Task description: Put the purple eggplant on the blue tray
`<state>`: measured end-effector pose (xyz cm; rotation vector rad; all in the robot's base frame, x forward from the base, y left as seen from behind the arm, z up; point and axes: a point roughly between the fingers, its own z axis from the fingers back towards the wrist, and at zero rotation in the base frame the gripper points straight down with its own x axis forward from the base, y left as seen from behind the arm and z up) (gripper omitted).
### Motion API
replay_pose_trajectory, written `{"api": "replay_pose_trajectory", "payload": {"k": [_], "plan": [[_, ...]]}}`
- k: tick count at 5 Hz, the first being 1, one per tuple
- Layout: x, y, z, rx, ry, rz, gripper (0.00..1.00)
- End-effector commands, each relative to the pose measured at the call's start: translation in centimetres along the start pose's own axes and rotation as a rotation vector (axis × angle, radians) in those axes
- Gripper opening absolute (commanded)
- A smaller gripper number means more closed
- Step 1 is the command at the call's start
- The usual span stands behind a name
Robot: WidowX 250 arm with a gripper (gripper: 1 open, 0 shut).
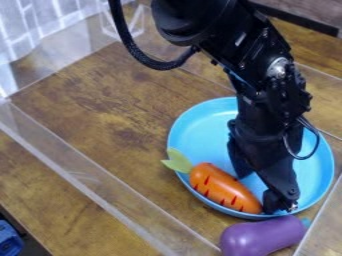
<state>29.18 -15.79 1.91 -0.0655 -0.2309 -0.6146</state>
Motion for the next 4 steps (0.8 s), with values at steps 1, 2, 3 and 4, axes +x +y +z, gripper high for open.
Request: {"api": "replay_pose_trajectory", "payload": {"k": [1, 2, 3, 4], "plan": [[-1.9, -2.0, -0.6, -0.032, 0.072, -0.035, 1.00], [-2.0, -2.5, -0.6, -0.038, 0.077, -0.042, 1.00], [-2.2, -3.0, -0.6, -0.043, 0.081, -0.049, 1.00], [-2.4, -3.6, -0.6, -0.046, 0.082, -0.058, 1.00]]}}
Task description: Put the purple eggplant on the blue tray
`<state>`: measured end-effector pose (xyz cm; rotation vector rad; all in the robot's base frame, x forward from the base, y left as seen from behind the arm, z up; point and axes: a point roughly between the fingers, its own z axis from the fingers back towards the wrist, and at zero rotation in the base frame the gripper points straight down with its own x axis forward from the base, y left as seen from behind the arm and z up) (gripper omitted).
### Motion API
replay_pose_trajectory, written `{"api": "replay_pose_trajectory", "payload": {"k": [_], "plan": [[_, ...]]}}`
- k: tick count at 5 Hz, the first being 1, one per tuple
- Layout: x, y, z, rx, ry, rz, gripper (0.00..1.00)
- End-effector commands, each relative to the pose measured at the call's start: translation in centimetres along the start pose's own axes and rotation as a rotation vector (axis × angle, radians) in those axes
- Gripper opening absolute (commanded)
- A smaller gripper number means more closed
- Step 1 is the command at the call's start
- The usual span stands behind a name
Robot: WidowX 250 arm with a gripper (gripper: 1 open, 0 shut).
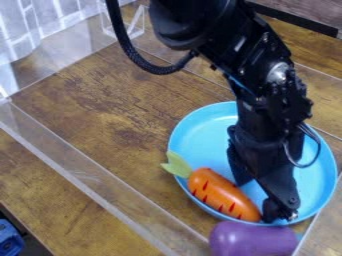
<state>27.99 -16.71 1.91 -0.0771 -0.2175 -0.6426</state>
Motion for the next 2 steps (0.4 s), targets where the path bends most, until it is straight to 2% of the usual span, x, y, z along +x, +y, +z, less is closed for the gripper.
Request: {"api": "replay_pose_trajectory", "payload": {"k": [1, 2], "plan": [[-2.15, -2.84, -0.75, -0.028, 0.073, -0.051, 1.00], [-2.24, -3.37, -0.71, -0.026, 0.071, -0.066, 1.00]]}}
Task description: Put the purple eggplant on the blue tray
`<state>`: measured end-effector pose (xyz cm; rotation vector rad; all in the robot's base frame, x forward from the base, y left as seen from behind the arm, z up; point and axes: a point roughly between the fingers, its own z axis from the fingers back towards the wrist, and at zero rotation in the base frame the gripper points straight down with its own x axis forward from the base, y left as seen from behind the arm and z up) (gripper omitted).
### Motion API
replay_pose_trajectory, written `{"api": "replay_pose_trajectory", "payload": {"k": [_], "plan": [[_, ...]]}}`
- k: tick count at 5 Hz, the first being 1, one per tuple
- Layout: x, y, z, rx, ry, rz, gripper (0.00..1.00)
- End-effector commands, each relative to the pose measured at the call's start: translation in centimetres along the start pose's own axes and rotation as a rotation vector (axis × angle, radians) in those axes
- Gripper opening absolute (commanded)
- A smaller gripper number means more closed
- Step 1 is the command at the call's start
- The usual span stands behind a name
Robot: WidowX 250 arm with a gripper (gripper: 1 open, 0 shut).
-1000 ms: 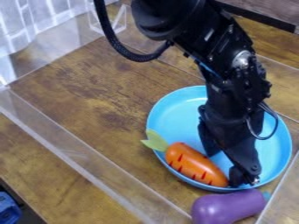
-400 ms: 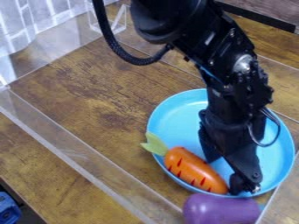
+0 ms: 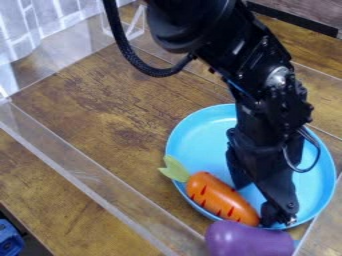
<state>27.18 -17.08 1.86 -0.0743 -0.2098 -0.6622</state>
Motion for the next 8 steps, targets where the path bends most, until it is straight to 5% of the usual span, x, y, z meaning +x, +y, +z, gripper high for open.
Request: {"api": "replay_pose_trajectory", "payload": {"k": [1, 5, 6, 8], "plan": [[-1.8, -3.1, -0.8, -0.024, 0.062, -0.058, 1.00], [-2.1, -4.4, -0.7, -0.021, 0.057, -0.114, 1.00], [-2.0, -4.3, -0.6, -0.021, 0.060, -0.114, 0.00], [-2.4, -3.0, 0.1, -0.017, 0.065, -0.118, 0.00]]}}
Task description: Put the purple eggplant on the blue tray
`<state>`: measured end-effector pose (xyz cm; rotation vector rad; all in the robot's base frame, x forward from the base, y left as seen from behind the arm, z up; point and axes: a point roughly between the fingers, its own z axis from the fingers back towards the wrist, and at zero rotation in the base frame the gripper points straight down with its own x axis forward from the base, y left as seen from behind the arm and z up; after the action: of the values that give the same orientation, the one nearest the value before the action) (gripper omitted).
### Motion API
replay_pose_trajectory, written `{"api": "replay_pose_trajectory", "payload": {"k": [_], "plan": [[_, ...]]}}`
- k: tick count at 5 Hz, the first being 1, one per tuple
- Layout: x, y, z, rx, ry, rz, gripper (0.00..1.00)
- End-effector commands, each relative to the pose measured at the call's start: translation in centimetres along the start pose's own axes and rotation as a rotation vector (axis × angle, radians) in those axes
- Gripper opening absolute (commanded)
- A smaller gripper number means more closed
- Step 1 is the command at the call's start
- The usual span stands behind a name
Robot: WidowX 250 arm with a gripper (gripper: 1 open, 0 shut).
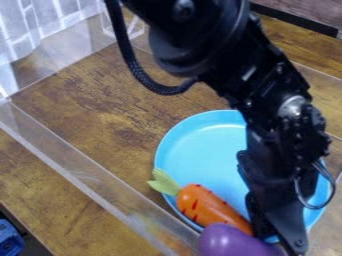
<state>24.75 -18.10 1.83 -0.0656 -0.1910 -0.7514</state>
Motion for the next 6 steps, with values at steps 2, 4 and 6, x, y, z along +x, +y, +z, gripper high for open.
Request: {"api": "replay_pose_trajectory", "payload": {"k": [2, 4, 6], "plan": [[-0.3, 0.7, 0.5, -0.009, 0.048, -0.044, 0.00], [0.3, 1.6, 1.2, -0.002, 0.054, -0.059, 0.00], [0.7, 2.4, 2.0, 0.009, 0.064, -0.069, 0.00]]}}
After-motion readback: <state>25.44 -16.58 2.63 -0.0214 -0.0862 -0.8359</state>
